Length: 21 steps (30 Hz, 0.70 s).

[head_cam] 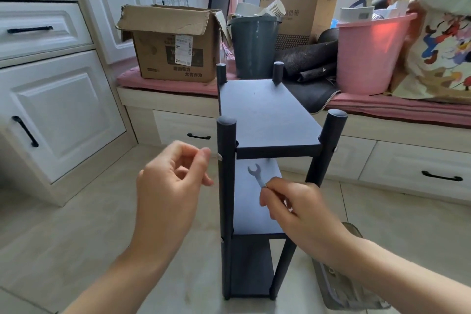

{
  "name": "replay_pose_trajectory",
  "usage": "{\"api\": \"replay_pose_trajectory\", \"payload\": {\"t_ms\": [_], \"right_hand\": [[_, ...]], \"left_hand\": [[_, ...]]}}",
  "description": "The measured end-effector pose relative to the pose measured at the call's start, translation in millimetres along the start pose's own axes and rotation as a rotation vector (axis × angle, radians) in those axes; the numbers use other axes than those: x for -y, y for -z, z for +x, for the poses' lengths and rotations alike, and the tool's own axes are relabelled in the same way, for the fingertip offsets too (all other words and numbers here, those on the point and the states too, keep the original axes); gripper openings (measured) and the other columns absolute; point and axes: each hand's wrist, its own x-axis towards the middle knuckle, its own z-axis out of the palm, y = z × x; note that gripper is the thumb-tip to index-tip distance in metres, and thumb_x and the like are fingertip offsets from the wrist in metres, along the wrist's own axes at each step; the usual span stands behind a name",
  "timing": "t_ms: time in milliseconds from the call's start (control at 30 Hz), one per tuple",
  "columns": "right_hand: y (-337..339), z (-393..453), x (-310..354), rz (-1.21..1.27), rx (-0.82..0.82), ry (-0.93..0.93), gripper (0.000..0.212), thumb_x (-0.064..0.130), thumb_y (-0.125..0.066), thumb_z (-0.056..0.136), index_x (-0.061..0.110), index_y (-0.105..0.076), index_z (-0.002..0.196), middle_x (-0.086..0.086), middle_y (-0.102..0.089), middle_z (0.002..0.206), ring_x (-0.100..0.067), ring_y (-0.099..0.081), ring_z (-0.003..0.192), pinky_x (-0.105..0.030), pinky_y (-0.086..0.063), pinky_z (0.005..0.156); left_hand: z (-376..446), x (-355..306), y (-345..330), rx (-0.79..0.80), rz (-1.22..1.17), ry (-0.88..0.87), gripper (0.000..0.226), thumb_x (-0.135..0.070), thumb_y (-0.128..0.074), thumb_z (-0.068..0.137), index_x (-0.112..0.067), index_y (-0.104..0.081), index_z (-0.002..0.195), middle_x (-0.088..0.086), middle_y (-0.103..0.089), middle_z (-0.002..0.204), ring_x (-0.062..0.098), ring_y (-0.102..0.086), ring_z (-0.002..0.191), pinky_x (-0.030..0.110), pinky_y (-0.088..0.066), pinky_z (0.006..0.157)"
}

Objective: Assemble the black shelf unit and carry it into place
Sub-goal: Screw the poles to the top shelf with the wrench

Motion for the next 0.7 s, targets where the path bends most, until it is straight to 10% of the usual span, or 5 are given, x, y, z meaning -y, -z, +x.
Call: {"api": "replay_pose_trajectory", "payload": {"t_ms": [100,367,533,700], "right_hand": [[-5.0,6.3,1.5,0.015,0.013,-0.048,0.025,0.024,-0.048,0.097,0.021,-0.063,0.077,-0.008,-0.056,0.065,-0.013,-0.043,0.049,-0.031,-0.038,0.050],[-14.8,18.3,5.7,0.063,0.012,-0.085,0.024,0.017,-0.050,0.101,0.027,-0.065,0.085,0.003,-0.057,0.067,-0.003,-0.047,0.048,-0.012,-0.036,0.048],[-16.9,20.4,7.0,0.014,0.020,-0.091,0.027,0.018,-0.046,0.103,0.029,-0.059,0.082,0.008,-0.053,0.065,0.002,-0.050,0.056,-0.009,-0.038,0.054],[-16.9,19.8,9.9,0.040,0.033,-0.102,0.030,0.018,-0.045,0.103,0.031,-0.057,0.079,0.007,-0.051,0.064,-0.001,-0.046,0.053,-0.011,-0.036,0.051]], "left_hand": [[9.9,1.0,-2.3,0.036,-0.021,0.080,0.013,-0.044,-0.067,0.091,-0.033,-0.061,0.088,-0.007,-0.070,0.080,0.009,-0.070,0.077,0.015,-0.050,0.066],[29.0,12.3,-11.9,0.394,-0.524,0.550,0.063,-0.055,-0.062,0.074,-0.008,-0.067,0.116,0.005,-0.077,0.101,0.019,-0.074,0.094,0.031,-0.056,0.084],[39.6,26.9,-7.0,0.570,-0.656,0.564,0.057,-0.035,-0.078,0.083,-0.010,-0.062,0.132,0.013,-0.071,0.123,0.026,-0.068,0.114,0.030,-0.058,0.091],[45.7,37.7,-8.6,0.654,-0.821,0.579,0.109,-0.033,-0.096,0.060,-0.010,-0.040,0.150,0.013,-0.069,0.124,0.026,-0.070,0.108,0.031,-0.057,0.085]]}}
